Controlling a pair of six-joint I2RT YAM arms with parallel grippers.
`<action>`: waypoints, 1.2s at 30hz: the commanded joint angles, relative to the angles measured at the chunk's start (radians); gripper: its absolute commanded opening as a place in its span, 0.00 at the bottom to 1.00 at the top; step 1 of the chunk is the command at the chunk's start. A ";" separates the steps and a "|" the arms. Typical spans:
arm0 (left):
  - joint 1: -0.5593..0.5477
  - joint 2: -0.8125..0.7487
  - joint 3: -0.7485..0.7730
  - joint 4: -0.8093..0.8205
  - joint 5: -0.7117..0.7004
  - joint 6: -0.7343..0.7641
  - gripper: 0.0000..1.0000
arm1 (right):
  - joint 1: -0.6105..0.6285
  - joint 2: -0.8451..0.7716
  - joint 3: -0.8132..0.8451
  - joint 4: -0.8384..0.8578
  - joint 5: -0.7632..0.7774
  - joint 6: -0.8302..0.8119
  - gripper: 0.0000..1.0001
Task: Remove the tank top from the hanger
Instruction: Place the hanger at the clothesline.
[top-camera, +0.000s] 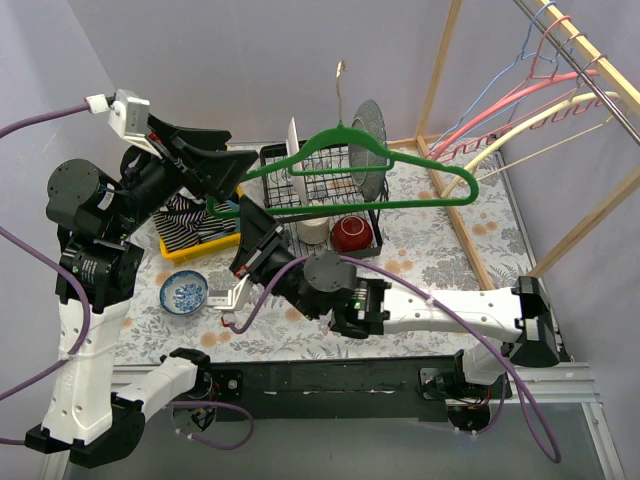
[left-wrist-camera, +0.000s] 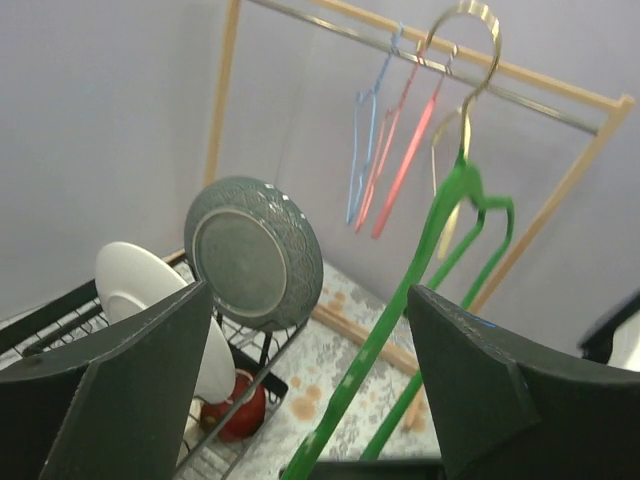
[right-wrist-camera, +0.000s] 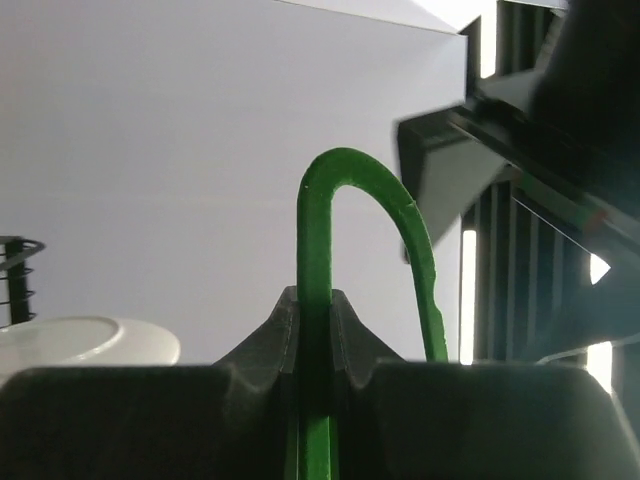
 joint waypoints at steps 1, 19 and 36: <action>0.002 0.011 -0.006 -0.133 0.180 0.127 0.79 | -0.044 -0.082 -0.007 0.012 -0.103 0.004 0.01; 0.001 0.086 0.052 -0.063 0.380 0.130 0.00 | -0.119 -0.238 -0.116 -0.090 -0.295 0.058 0.03; 0.002 0.184 0.106 0.032 0.430 0.256 0.00 | -0.073 -0.436 0.079 -0.179 -0.484 1.037 0.73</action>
